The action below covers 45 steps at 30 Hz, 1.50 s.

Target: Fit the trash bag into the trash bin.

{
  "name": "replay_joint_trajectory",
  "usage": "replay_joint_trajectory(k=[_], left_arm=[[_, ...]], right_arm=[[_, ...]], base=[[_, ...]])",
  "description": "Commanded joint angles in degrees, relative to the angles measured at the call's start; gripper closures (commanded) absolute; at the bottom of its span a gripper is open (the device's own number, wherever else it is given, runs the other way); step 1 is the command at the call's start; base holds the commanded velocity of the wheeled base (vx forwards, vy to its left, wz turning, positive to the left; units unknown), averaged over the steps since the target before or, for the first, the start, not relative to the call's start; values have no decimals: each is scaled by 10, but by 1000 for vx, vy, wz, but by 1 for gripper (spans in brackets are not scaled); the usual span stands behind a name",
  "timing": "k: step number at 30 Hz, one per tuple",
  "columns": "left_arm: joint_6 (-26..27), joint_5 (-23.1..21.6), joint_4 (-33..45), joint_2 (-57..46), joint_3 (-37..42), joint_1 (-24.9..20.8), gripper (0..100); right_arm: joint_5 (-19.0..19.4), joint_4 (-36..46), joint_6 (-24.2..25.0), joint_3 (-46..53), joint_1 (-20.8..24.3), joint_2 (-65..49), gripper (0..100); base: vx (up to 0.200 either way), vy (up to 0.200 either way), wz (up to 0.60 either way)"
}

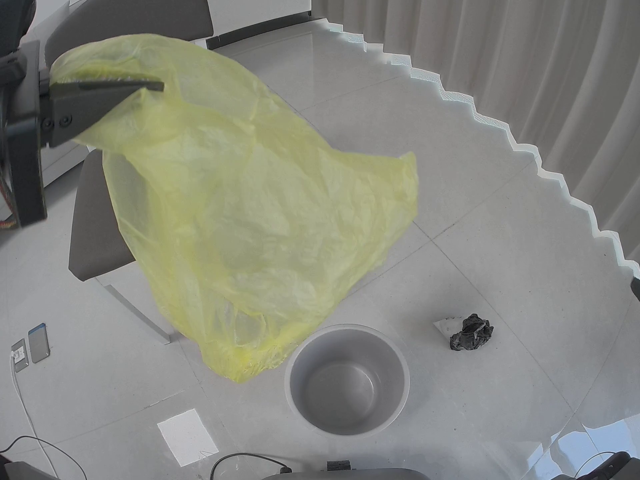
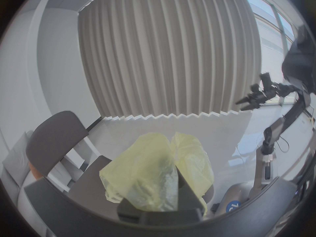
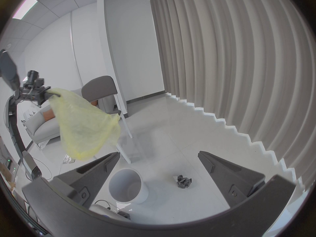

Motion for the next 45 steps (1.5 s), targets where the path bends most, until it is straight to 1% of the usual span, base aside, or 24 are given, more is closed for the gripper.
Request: replay_joint_trajectory(k=[1,3,5,9,14,20,21,22,24,27,29,33,34,35,36,37,39,45], left_arm=[[38,35,6,-4,25,-86,100],[47,36,2,0,25,-103,100],[50,36,2,5,22,-113,100],[76,36,3,17,6,-142,100],[90,37,5,30,-27,-144,100],[91,49,4,37,-47,-145,100],[91,49,4,37,-48,-147,100],[91,49,4,37,-48,-147,100],[91,49,2,37,-53,-164,100],[90,49,1,41,-60,-170,100],[89,48,-6,42,-63,-171,100],[89,48,-9,42,-66,-175,100],[89,49,-14,42,-67,-179,100],[88,49,-14,42,-67,-179,100],[89,49,-17,42,-68,-179,100],[89,49,-18,42,-70,-180,100],[89,49,-19,43,-74,-183,100],[89,49,-21,43,-76,-184,100]], right_arm=[[10,-34,-6,-53,19,151,0],[10,-34,-4,-64,42,171,0],[9,-35,-3,-71,57,185,0],[8,-37,-1,-96,85,231,0],[5,-55,1,-119,127,274,0],[-1,-66,1,-108,205,283,0],[-1,-66,1,-104,212,284,0],[-1,-66,1,-104,212,284,0],[0,-68,1,-108,224,293,0],[0,-71,1,-112,235,304,0],[-1,-86,1,-115,258,317,0],[-3,-116,0,-119,282,341,0],[-17,-125,0,-119,293,355,0],[-19,-125,0,-119,294,357,0],[-42,-127,1,-116,307,370,0],[-53,-128,0,-114,313,375,0],[-61,-128,1,-110,318,380,0],[-62,-128,1,-106,318,377,0]], base=[[0,0,0],[0,0,0],[0,0,0],[0,0,0],[0,0,0],[0,0,0],[0,0,0],[0,0,0],[0,0,0],[0,0,0],[0,0,0],[0,0,0],[0,0,0],[0,0,0],[0,0,0],[0,0,0],[0,0,0],[0,0,0]])
